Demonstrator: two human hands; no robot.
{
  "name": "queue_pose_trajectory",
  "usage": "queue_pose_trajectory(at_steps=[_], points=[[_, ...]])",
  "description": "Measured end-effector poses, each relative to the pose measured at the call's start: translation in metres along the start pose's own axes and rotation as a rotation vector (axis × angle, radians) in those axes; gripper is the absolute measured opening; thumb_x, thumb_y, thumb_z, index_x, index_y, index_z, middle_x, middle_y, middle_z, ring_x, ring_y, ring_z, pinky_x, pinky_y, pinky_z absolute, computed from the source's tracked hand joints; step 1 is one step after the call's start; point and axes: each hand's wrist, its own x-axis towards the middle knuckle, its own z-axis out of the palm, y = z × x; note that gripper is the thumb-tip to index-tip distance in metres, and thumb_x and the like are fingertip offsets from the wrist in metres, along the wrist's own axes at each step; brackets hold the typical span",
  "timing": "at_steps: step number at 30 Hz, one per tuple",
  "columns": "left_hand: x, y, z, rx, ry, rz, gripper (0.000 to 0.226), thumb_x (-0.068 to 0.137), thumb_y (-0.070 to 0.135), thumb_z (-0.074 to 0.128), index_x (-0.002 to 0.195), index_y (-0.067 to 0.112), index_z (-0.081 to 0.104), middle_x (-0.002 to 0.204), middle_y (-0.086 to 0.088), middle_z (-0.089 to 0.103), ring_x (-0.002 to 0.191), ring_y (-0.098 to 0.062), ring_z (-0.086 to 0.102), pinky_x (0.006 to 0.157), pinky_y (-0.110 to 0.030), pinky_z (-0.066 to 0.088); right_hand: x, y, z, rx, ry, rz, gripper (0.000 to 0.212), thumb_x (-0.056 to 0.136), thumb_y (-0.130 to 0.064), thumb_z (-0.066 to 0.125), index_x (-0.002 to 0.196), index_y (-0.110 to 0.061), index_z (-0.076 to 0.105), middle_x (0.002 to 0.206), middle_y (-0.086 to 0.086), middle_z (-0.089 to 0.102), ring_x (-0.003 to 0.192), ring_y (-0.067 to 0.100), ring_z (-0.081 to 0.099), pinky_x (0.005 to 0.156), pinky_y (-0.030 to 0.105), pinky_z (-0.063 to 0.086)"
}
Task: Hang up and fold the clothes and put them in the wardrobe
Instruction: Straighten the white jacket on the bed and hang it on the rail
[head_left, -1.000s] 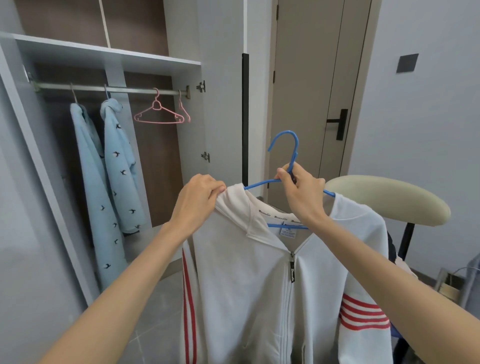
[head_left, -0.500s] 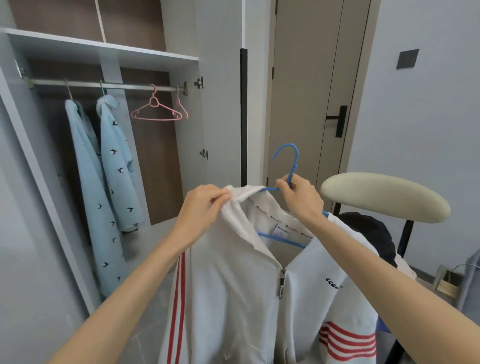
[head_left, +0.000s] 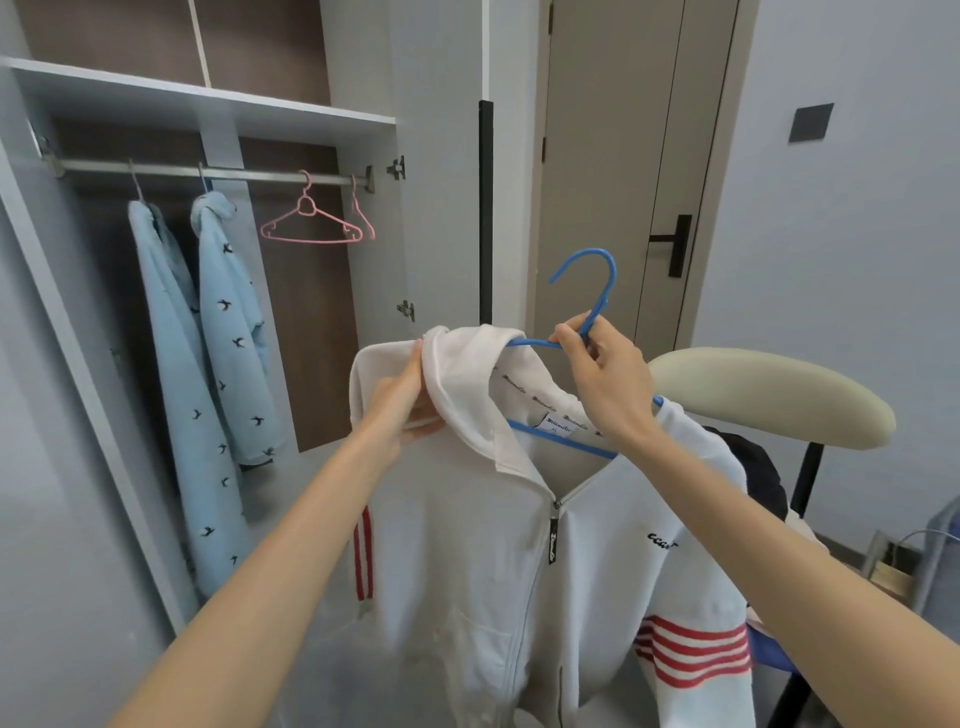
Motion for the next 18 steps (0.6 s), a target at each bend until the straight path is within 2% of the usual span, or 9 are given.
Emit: queue_pose_trajectory(at_steps=[3,5,12,14,18], points=[[0.003,0.005,0.006,-0.134,0.024,0.052,0.005,0.086,0.029,0.07,0.089,0.026,0.068,0.085,0.001,0.071,0.079,-0.014,0.067,0.063,-0.025,0.055,-0.003,0.0,-0.001,-0.01,0.0,-0.025,0.022,0.098,-0.038,0.048,0.09,-0.025,0.064,0.064,-0.003,0.05,0.055,0.01,0.039,0.06,0.03,0.033],[0.003,0.006,0.008,-0.186,0.027,0.054,0.005,0.086,0.02,0.068,0.088,0.025,0.068,0.081,0.003,0.07,0.076,-0.011,0.066,0.065,-0.024,0.055,-0.004,0.001,-0.002,-0.031,-0.007,-0.042,0.022,0.098,-0.038,0.047,0.091,-0.025,0.064,0.061,-0.005,0.048,0.055,0.011,0.039,0.059,0.03,0.033],[-0.003,-0.01,0.016,-0.078,0.047,0.047,0.014,0.086,0.017,0.061,0.076,0.025,0.066,0.057,0.011,0.066,0.063,-0.006,0.062,0.069,-0.025,0.049,-0.001,0.006,0.0,-0.09,0.095,0.043,0.025,0.098,-0.038,0.046,0.089,-0.023,0.064,0.057,-0.008,0.047,0.054,0.011,0.043,0.057,0.03,0.03],[-0.006,-0.021,0.018,-0.102,0.041,0.004,0.018,0.088,0.017,0.058,0.071,0.023,0.063,0.055,0.011,0.066,0.067,-0.008,0.063,0.072,-0.027,0.048,-0.001,0.008,0.002,-0.125,0.091,0.056,0.026,0.099,-0.038,0.046,0.089,-0.021,0.064,0.057,-0.01,0.048,0.054,0.01,0.044,0.054,0.029,0.029],[-0.01,-0.046,0.022,-0.152,-0.015,-0.099,0.022,0.091,0.02,0.054,0.071,0.02,0.061,0.063,0.007,0.07,0.071,-0.01,0.065,0.059,-0.024,0.042,-0.005,0.013,0.008,-0.184,0.049,0.112,0.027,0.098,-0.038,0.046,0.091,-0.02,0.064,0.069,-0.008,0.059,0.064,0.014,0.053,0.061,0.031,0.039]])
